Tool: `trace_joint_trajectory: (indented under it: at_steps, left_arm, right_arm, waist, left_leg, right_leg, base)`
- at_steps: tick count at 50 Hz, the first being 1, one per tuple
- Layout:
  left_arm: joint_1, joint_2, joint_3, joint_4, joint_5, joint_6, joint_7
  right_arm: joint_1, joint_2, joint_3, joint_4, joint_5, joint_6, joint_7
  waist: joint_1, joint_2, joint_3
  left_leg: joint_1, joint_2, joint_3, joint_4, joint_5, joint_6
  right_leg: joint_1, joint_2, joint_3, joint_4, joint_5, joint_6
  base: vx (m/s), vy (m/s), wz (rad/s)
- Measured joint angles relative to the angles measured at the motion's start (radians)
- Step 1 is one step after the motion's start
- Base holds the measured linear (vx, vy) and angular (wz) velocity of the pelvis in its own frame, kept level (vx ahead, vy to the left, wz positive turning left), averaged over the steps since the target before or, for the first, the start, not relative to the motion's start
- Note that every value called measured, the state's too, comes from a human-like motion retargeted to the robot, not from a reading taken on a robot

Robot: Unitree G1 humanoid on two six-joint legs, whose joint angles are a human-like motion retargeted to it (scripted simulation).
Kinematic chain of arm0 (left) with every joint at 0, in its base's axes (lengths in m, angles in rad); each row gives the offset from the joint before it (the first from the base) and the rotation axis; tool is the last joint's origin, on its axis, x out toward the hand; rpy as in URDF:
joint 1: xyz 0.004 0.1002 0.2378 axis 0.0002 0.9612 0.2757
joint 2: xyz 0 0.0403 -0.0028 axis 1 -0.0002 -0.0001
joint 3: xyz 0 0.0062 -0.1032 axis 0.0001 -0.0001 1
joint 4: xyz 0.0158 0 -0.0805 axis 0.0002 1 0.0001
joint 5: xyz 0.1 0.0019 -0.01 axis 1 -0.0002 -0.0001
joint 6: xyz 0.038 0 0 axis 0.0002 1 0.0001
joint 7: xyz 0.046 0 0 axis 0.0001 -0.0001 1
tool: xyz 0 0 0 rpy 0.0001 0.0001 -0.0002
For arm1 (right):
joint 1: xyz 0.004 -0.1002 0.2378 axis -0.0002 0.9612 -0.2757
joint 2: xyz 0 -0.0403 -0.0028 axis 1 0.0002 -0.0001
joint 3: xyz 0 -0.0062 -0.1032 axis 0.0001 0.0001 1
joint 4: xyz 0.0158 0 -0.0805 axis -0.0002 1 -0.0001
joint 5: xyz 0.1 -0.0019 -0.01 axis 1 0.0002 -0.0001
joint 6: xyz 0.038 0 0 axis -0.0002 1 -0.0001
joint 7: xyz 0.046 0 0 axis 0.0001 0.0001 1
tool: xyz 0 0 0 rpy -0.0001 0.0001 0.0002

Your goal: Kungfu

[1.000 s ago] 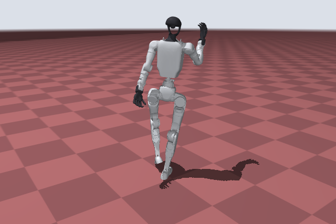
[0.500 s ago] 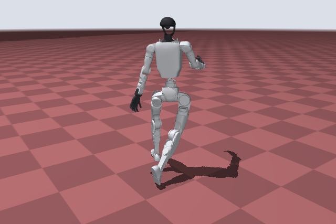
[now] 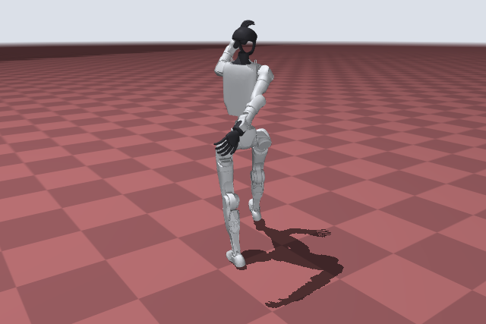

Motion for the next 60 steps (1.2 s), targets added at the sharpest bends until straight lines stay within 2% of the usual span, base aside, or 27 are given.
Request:
trace_joint_trajectory:
  at_steps: [3,6,8,10,13,15,16,18,21,23,25,27,28,30,33,35,37,39,42,43,45,48,50,53,55,60]
  left_arm:
    - [0.013,0.001,-0.010,-0.004,0.039,-0.017,0.088]
    - [0.031,-0.015,-0.006,-0.008,0.047,-0.041,0.164]
    - [0.042,-0.021,0.005,-0.009,0.062,-0.051,0.195]
    - [0.053,-0.023,0.022,-0.005,0.085,-0.044,0.219]
    - [0.083,-0.061,0.045,-0.007,0.131,-0.027,0.234]
    - [0.096,-0.122,0.031,-0.009,0.159,-0.008,0.262]
    - [0.095,-0.150,0.032,-0.001,0.178,-0.007,0.275]
    - [0.116,-0.193,0.039,0.019,0.221,-0.003,0.298]
    - [0.194,-0.237,0.024,0.042,0.257,0.026,0.325]
    - [0.250,-0.268,0.011,0.049,0.287,0.040,0.331]
    - [0.309,-0.306,-0.013,0.070,0.326,0.058,0.327]
    - [0.385,-0.365,-0.035,0.123,0.380,0.095,0.325]
    - [0.417,-0.403,-0.042,0.160,0.402,0.119,0.328]
    - [0.474,-0.482,-0.053,0.256,0.442,0.161,0.340]
    - [0.537,-0.600,-0.013,0.482,0.562,0.163,0.407]
    - [0.580,-0.673,0.027,0.668,0.619,0.186,0.515]
    - [0.618,-0.741,0.098,0.878,0.656,0.217,0.605]
    - [0.647,-0.788,0.166,1.083,0.662,0.268,0.664]
    - [0.693,-0.795,0.177,1.275,0.579,0.341,0.712]
    - [0.712,-0.797,0.175,1.303,0.546,0.353,0.739]
    - [0.758,-0.817,0.192,1.306,0.505,0.343,0.807]
    - [0.830,-0.835,0.179,1.233,0.467,0.284,0.876]
    - [0.867,-0.832,0.154,1.193,0.448,0.276,0.898]
    - [0.879,-0.813,0.109,1.161,0.432,0.302,0.885]
    - [0.873,-0.804,0.090,1.146,0.422,0.321,0.866]
    - [0.850,-0.803,0.057,1.110,0.372,0.339,0.851]
  right_arm:
    - [-0.021,0.026,-0.088,0.000,0.194,-0.099,0.035]
    - [-0.107,0.035,-0.154,0.000,0.325,-0.220,0.123]
    - [-0.181,0.023,-0.177,-0.022,0.379,-0.274,0.206]
    - [-0.234,0.017,-0.194,-0.115,0.415,-0.291,0.285]
    - [-0.281,0.000,-0.180,-0.307,0.515,-0.289,0.387]
    - [-0.321,-0.010,-0.181,-0.445,0.578,-0.266,0.463]
    - [-0.347,-0.032,-0.176,-0.514,0.607,-0.259,0.507]
    - [-0.388,-0.108,-0.145,-0.643,0.662,-0.245,0.587]
    - [-0.416,-0.288,-0.081,-0.810,0.750,-0.253,0.660]
    - [-0.442,-0.432,-0.048,-0.897,0.832,-0.260,0.682]
    - [-0.474,-0.567,-0.020,-0.953,0.908,-0.269,0.676]
    - [-0.508,-0.678,-0.003,-0.987,0.955,-0.273,0.662]
    - [-0.543,-0.722,0.000,-1.000,0.963,-0.272,0.652]
    - [-0.643,-0.777,0.023,-1.018,0.958,-0.265,0.634]
    - [-0.925,-0.735,0.152,-1.002,0.886,-0.233,0.640]
    - [-1.144,-0.641,0.303,-0.939,0.812,-0.198,0.674]
    - [-1.310,-0.526,0.431,-0.827,0.703,-0.153,0.763]
    - [-1.427,-0.385,0.495,-0.669,0.532,-0.116,0.874]
    - [-1.537,-0.242,0.592,-0.483,0.295,-0.029,1.014]
    - [-1.546,-0.223,0.634,-0.474,0.244,-0.009,1.053]
    - [-1.538,-0.169,0.660,-0.493,0.155,-0.047,1.070]
    - [-1.512,-0.076,0.634,-0.497,0.098,-0.106,0.979]
    - [-1.501,-0.044,0.638,-0.480,0.144,-0.085,0.963]
    - [-1.492,-0.032,0.644,-0.471,0.250,-0.019,0.962]
    - [-1.488,-0.043,0.655,-0.484,0.304,-0.010,0.929]
    - [-1.474,-0.101,0.697,-0.547,0.285,-0.086,0.861]
  waist:
    - [-0.049,0.010,-0.007]
    - [-0.085,0.011,0.000]
    - [-0.099,0.003,0.003]
    - [-0.114,-0.011,-0.001]
    - [-0.083,-0.018,-0.051]
    - [-0.016,0.004,-0.055]
    - [0.001,0.008,-0.040]
    - [0.018,0.022,-0.016]
    - [0.047,0.057,0.012]
    - [0.078,0.054,0.024]
    - [0.103,0.049,0.033]
    - [0.129,0.085,0.075]
    - [0.140,0.097,0.094]
    - [0.172,0.124,0.124]
    - [0.287,0.164,0.169]
    - [0.332,0.194,0.199]
    - [0.354,0.218,0.215]
    - [0.394,0.247,0.237]
    - [0.458,0.277,0.263]
    - [0.478,0.283,0.266]
    - [0.497,0.296,0.276]
    - [0.482,0.307,0.293]
    - [0.471,0.304,0.294]
    - [0.453,0.300,0.301]
    - [0.448,0.293,0.301]
    - [0.433,0.264,0.293]
  left_leg:
    - [0.009,0.035,-0.035,0.012,-0.013,-0.019]
    - [0.023,0.068,-0.075,0.023,-0.014,-0.034]
    - [0.038,0.079,-0.103,0.032,-0.011,-0.042]
    - [0.052,0.079,-0.145,0.045,-0.008,-0.037]
    - [0.046,0.065,-0.191,0.059,0.025,-0.002]
    - [0.008,0.096,-0.205,0.081,0.067,0.013]
    - [-0.008,0.117,-0.196,0.079,0.097,0.013]
    - [-0.048,0.166,-0.167,0.070,0.158,-0.007]
    - [-0.129,0.249,-0.116,0.048,0.249,-0.083]
    - [-0.185,0.239,-0.041,0.024,0.289,-0.123]
    - [-0.255,0.230,0.029,0.006,0.306,-0.127]
    - [-0.327,0.347,0.069,0.006,0.283,-0.097]
    - [-0.369,0.369,0.113,0.002,0.264,-0.031]
    - [-0.439,0.404,0.213,-0.018,0.266,0.037]
    - [-0.540,0.422,0.019,-0.019,0.335,-0.083]
    - [-0.597,0.453,0.015,-0.032,0.360,-0.127]
    - [-0.648,0.454,0.062,-0.047,0.380,-0.127]
    - [-0.677,0.460,0.059,-0.056,0.396,-0.127]
    - [-0.694,0.439,0.049,-0.072,0.417,-0.127]
    - [-0.699,0.427,0.047,-0.077,0.423,-0.127]
    - [-0.712,0.406,0.040,-0.084,0.436,-0.127]
    - [-0.734,0.362,0.028,-0.088,0.460,-0.127]
    - [-0.741,0.339,0.029,-0.088,0.470,-0.127]
    - [-0.743,0.326,0.023,-0.090,0.478,-0.127]
    - [-0.739,0.320,0.027,-0.095,0.482,-0.127]
    - [-0.714,0.315,0.045,-0.108,0.487,-0.127]
  right_leg:
    - [-0.049,-0.004,0.012,0.000,-0.035,-0.071]
    - [-0.056,-0.023,0.049,0.001,-0.068,-0.076]
    - [-0.048,-0.036,0.104,0.033,-0.105,-0.018]
    - [-0.025,-0.063,0.111,0.077,-0.155,0.092]
    - [-0.048,-0.150,0.003,0.147,0.043,0.234]
    - [-0.116,-0.141,0.040,0.245,0.051,0.242]
    - [-0.126,-0.157,0.002,0.285,0.015,0.234]
    - [-0.135,-0.209,-0.110,0.365,-0.058,0.235]
    - [-0.153,-0.252,-0.197,0.459,-0.149,0.262]
    - [-0.175,-0.329,-0.223,0.520,-0.197,0.293]
    - [-0.192,-0.415,-0.270,0.587,-0.245,0.318]
    - [-0.163,-0.394,-0.378,0.652,-0.315,0.315]
    - [-0.154,-0.404,-0.410,0.669,-0.335,0.321]
    - [-0.161,-0.426,-0.466,0.719,-0.375,0.326]
    - [-0.232,-0.396,-0.472,0.801,-0.432,0.325]
    - [-0.261,-0.400,-0.507,0.851,-0.468,0.331]
    - [-0.280,-0.432,-0.537,0.890,-0.505,0.337]
    - [-0.289,-0.430,-0.554,0.913,-0.536,0.346]
    - [-0.306,-0.446,-0.546,0.943,-0.559,0.368]
    - [-0.312,-0.459,-0.544,0.955,-0.565,0.369]
    - [-0.317,-0.481,-0.547,0.972,-0.571,0.369]
    - [-0.337,-0.515,-0.525,0.989,-0.554,0.368]
    - [-0.345,-0.529,-0.506,0.991,-0.539,0.369]
    - [-0.341,-0.530,-0.490,0.983,-0.516,0.379]
    - [-0.339,-0.531,-0.482,0.974,-0.503,0.379]
    - [-0.325,-0.533,-0.475,0.958,-0.490,0.367]
  base:
    - [0.55,-0.70,0.96]
    - [0.42,-0.58,1.32]
    - [0.59,-0.84,1.32]
    - [0.59,-0.87,1.46]
    - [0.53,-0.89,1.33]
    - [0.28,-0.66,1.20]
    - [0.21,-0.60,1.63]
    - [0.11,-0.54,1.97]
    - [0.11,-0.65,2.10]
    - [-0.15,-0.35,2.23]
    - [-0.23,-0.40,2.47]
    - [-0.21,-0.65,2.32]
    - [-0.29,-0.46,2.29]
    - [-0.36,-0.27,2.01]
    - [-0.32,-0.23,0.75]
    - [-0.26,-0.14,0.75]
    - [-0.18,-0.09,1.03]
    - [-0.21,-0.06,0.55]
    - [-0.12,-0.06,0.37]
    - [0.00,-0.01,0.43]
    - [0.00,0.04,0.47]
    - [0.02,0.11,0.52]
    - [0.04,0.11,0.37]
    - [0.03,0.05,0.23]
    - [0.06,0.07,0.08]
    - [0.10,0.04,-0.07]
